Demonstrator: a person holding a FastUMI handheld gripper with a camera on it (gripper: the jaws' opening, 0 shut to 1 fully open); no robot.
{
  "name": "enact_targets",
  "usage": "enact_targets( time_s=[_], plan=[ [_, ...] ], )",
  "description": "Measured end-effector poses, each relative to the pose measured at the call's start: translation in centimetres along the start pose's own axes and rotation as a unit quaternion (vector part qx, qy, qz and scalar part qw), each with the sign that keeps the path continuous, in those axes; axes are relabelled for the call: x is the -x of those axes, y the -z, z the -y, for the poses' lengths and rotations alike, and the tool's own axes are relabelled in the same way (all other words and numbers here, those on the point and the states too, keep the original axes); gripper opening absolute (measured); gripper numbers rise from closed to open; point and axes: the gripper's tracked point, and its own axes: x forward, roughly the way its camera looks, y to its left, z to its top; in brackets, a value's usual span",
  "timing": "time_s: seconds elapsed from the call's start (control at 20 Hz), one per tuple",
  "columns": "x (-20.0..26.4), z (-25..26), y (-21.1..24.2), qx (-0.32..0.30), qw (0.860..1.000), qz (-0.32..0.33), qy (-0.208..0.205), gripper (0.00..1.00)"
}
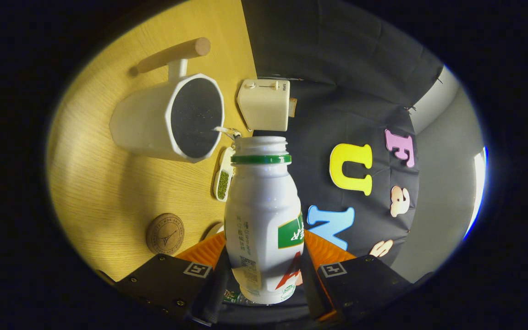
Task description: Take the bottle from table, then pour the juice into the cup, finally place the bottle on the coaster
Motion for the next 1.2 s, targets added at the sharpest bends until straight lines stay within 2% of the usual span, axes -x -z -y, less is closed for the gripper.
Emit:
enact_targets(
  time_s=[1.2],
  plan=[
    [0.3, 1.4, -0.6, 0.052, 0.999, 0.003, 0.017, 0.71]
  ],
)
